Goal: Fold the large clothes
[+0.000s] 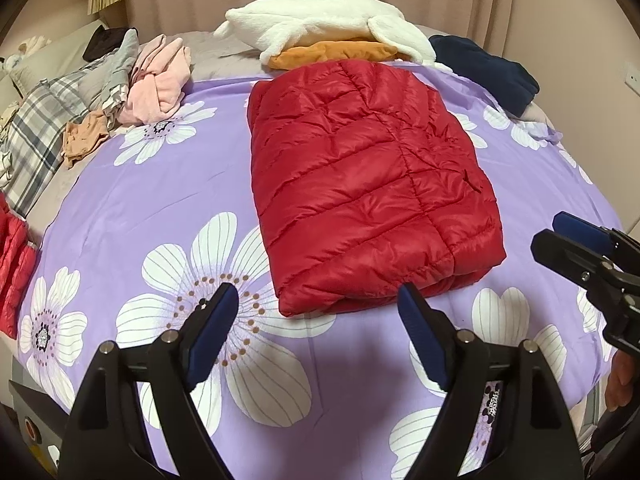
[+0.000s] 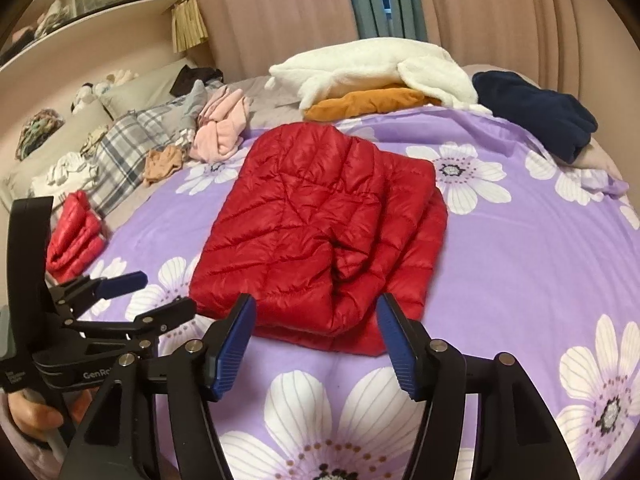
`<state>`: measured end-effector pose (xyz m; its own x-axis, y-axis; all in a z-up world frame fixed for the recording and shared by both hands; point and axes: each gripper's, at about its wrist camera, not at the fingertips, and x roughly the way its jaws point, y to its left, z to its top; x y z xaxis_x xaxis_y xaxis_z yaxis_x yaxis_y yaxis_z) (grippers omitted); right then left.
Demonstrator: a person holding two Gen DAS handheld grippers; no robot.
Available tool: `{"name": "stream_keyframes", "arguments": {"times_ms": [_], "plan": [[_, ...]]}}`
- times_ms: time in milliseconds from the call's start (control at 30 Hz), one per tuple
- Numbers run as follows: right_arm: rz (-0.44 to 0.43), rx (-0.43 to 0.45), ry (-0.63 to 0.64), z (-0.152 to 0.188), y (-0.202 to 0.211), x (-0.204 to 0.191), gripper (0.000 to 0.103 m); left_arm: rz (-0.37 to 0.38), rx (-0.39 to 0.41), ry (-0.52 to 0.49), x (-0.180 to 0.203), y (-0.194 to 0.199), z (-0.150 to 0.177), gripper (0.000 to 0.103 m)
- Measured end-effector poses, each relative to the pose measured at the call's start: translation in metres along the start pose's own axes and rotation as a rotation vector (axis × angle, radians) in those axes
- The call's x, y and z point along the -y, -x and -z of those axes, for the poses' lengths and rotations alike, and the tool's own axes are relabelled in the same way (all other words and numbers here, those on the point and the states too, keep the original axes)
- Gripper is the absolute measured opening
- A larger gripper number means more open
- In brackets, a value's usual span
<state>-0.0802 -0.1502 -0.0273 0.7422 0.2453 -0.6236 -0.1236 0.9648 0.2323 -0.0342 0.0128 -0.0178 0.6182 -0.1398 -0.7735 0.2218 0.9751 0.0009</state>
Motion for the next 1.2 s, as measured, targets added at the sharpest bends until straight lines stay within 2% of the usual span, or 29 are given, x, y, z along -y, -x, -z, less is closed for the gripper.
{"name": "stream_keyframes", "arguments": {"times_ms": [67,200,300,400,567,667,833,1033,1200], "plan": [[0.008,0.003,0.0,0.0,0.002,-0.001,0.065,-0.003,0.008,0.003,0.0,0.003,0.0,0.092],[0.012,0.0,0.004,0.0,0.004,-0.002,0.067,0.0,0.014,0.004,0.001,0.011,0.0,0.093],[0.025,0.003,0.002,0.0,0.008,-0.001,0.081,0.001,0.021,0.009,0.001,0.018,-0.001,0.094],[0.029,0.005,-0.002,0.0,0.012,-0.001,0.082,0.002,0.036,0.019,0.001,0.026,-0.002,0.102],[0.032,0.022,-0.019,-0.004,0.02,0.002,0.086,0.003,0.067,0.045,-0.001,0.041,-0.007,0.102],[0.025,0.037,-0.029,-0.008,0.024,0.004,0.101,-0.005,0.067,0.061,-0.003,0.045,-0.01,0.102],[0.033,0.058,-0.033,-0.013,0.029,0.004,0.102,-0.011,0.065,0.101,-0.011,0.051,-0.014,0.102],[0.075,0.068,-0.015,-0.022,0.032,0.002,0.102,-0.023,0.078,0.1,-0.014,0.059,-0.022,0.102],[0.068,0.097,-0.015,-0.027,0.039,0.0,0.102,-0.033,0.099,0.106,-0.015,0.066,-0.027,0.103]]}}
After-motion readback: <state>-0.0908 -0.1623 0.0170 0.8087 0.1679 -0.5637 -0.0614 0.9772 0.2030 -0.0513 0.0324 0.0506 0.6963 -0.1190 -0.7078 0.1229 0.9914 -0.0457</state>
